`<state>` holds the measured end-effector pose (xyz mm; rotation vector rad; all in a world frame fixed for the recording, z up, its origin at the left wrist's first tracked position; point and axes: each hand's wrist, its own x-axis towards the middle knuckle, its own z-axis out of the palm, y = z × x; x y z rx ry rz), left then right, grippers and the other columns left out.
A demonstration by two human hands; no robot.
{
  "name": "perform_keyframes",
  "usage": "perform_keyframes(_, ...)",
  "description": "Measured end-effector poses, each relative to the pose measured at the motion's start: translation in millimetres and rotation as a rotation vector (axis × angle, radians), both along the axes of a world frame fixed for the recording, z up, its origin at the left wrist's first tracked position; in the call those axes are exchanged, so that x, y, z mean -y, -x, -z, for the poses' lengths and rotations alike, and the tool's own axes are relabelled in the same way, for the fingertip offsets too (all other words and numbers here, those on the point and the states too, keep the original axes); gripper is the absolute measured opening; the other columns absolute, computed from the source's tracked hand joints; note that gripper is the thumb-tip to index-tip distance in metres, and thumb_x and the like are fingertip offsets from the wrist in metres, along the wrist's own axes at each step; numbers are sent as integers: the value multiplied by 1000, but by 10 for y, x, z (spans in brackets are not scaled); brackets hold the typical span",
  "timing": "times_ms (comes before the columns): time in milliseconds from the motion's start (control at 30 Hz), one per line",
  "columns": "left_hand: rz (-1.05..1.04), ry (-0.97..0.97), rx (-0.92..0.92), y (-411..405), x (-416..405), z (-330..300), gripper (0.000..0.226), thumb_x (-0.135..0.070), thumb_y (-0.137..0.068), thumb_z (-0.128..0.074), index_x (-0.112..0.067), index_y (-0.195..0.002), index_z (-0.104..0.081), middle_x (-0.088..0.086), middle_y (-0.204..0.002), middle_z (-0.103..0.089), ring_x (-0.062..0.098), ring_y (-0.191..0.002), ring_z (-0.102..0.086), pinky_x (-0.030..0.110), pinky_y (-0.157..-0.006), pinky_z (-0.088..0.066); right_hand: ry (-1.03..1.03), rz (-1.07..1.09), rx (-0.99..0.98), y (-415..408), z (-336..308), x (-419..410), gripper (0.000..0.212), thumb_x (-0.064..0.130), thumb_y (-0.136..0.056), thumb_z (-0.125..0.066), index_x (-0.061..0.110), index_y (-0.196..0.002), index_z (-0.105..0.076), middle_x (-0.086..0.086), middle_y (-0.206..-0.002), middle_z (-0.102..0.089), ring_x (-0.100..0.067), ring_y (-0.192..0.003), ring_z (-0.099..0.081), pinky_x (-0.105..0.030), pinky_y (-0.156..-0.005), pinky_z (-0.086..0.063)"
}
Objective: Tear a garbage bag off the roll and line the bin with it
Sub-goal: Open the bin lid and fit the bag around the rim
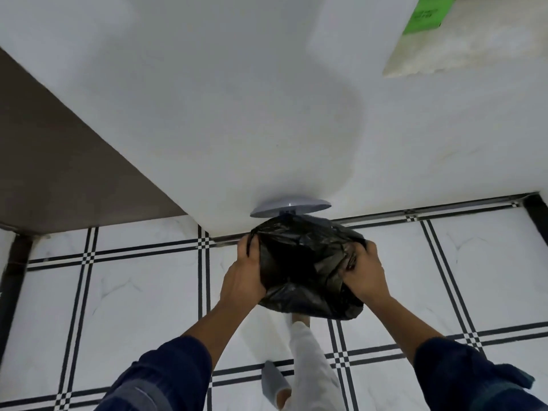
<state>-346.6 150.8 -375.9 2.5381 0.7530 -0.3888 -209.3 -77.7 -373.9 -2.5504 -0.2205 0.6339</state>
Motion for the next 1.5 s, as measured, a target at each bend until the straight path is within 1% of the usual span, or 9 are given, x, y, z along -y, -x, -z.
perform_keyframes(200, 51, -124, 20, -153, -52, 928, 104, -22, -76, -85, -13, -158, -22, 11, -164, -20, 17, -66, -64, 26, -61, -58, 79, -54, 98, -271, 1068, -67, 61, 20, -83, -71, 10, -138, -46, -9, -149, -32, -44, -87, -66, -43, -74, -55)
perform_keyframes(400, 271, 71, -264, -161, -305, 2296, 128, -32, -71, -85, -18, -161, 5, 13, -162, -10, 28, -86, -70, 35, -79, -61, 481, -361, -333, -496, 2277, -7, 63, 22, -79, -65, 9, -137, -47, -15, -139, -42, -37, -109, -64, -39, -90, -54)
perform_keyframes(600, 20, 398, -75, -615, -619, 2909, 107, -13, -74, -66, -30, -162, -7, -2, -161, -13, 33, -118, -61, 39, -95, -55, 35, 128, -170, -894, 2733, -181, 21, 38, -81, -75, 19, -90, -73, 1, -84, -72, -18, -79, -67, -24, -64, -45)
perform_keyframes(800, -70, 378, 19, -1000, -872, 3247, 87, -3, -88, -55, -29, -162, -19, -1, -156, -37, 25, -132, -52, 28, -104, -41, -191, 290, -360, -1259, 3213, -405, 35, 23, -89, -54, 37, -114, -75, 13, -114, -73, -13, -109, -65, -31, -106, -48)
perform_keyframes(900, -116, 468, 114, -1159, -953, 3313, 74, 7, -94, -51, -24, -159, -31, -9, -141, -48, 11, -128, -48, 7, -98, -30, -281, 347, -413, -1463, 3344, -491, 46, 20, -76, -47, 39, -103, -80, 12, -110, -77, -13, -107, -69, -34, -104, -51)
perform_keyframes(1000, -328, 710, 19, -1398, -1131, 3388, 88, 15, -80, -49, -41, -148, -46, -1, -129, -65, 17, -104, -60, 19, -86, -43, -429, 497, -493, -1662, 3427, -547, 47, 11, -75, -45, 30, -96, -83, 2, -103, -80, -21, -100, -73, -35, -96, -55)
perform_keyframes(1200, -729, 1028, -133, -1534, -1246, 3485, 23, -40, -82, -67, -19, -87, -74, 12, -93, -76, 30, -84, -72, 38, -85, -54, -413, 457, -866, -1843, 3703, -415, 48, 17, -46, -56, 0, -90, -64, -16, -90, -63, -34, -78, -62, -37, -74, -50)
perform_keyframes(1333, -812, 1091, -200, -1175, -1193, 3614, 28, -39, -95, -65, -15, -106, -76, 12, -109, -78, 27, -85, -75, 40, -80, -60, -252, 431, -934, -1750, 3637, -166, 19, 28, -79, -59, 10, -74, -65, -13, -73, -67, -30, -64, -64, -31, -64, -53)
perform_keyframes(1500, -958, 1217, -30, -715, -882, 3570, 39, -55, -91, -67, -27, -117, -76, -4, -109, -79, 15, -98, -71, 34, -87, -53, -433, 618, -1039, -1428, 3680, 105, 41, 36, -94, -62, 7, -120, -73, -16, -118, -75, -33, -100, -73, -44, -86, -61)
